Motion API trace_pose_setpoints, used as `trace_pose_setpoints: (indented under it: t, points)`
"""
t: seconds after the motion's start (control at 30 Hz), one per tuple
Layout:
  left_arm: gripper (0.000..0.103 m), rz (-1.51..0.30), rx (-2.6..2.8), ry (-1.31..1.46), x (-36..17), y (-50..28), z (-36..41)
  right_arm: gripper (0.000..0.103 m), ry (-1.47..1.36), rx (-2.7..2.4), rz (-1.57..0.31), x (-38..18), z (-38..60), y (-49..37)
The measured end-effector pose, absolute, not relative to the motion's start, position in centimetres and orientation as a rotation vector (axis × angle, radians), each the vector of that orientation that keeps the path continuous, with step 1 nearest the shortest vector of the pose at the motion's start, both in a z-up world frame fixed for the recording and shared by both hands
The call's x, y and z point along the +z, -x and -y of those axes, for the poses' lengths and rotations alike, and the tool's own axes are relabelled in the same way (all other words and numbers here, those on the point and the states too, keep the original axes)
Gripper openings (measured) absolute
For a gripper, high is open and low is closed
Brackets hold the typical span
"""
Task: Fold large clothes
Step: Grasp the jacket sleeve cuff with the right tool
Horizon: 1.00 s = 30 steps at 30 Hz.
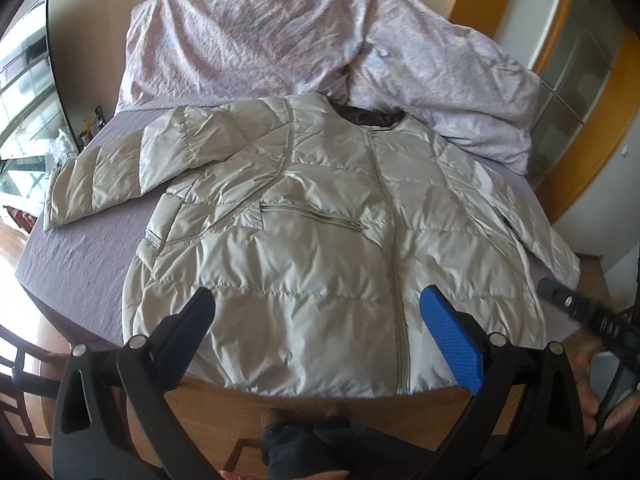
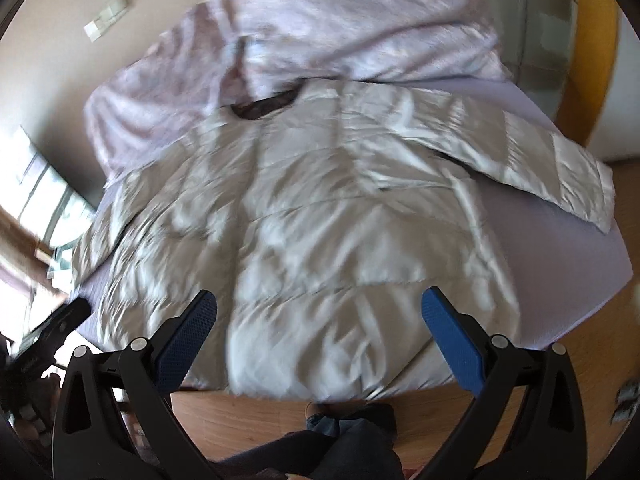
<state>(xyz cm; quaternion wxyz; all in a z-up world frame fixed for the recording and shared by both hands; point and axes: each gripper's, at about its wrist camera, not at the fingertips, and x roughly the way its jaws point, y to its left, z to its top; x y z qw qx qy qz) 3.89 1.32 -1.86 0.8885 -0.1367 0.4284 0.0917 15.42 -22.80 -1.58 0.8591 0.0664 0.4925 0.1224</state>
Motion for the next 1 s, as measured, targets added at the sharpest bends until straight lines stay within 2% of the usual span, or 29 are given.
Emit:
trace_pose_setpoints:
  t: [0.23, 0.4, 0.67, 0.77, 1.0]
  points:
    - [0.101, -0.92, 0.214, 0.292, -2.5, -7.2, -1.4, 0.102, -0.276, -0.029, -1.062, -3.7, 32.7, -22.9]
    - [0.101, -0.94, 0.222, 0.293, -2.8, -10.0, -0.9, 0.096, -0.32, -0.219, -1.082, -5.5, 41.3, -27.5]
    - [0.101, -0.963, 0.233, 0.282, -3.2, -13.1, 0.4, 0.091, -0.391, -0.472, -1.125, -8.1, 53.3, -30.2]
    - [0.101, -0.976, 0.242, 0.27, -3.5, -13.8, 1.1, 0.085, -0.436, -0.491, -1.155, -9.3, 56.1, -30.4]
    - [0.101, -1.007, 0.245, 0.264, -4.4, -14.6, 1.6, 0.059, -0.556, -0.415, -1.226, -12.2, 58.9, -30.6]
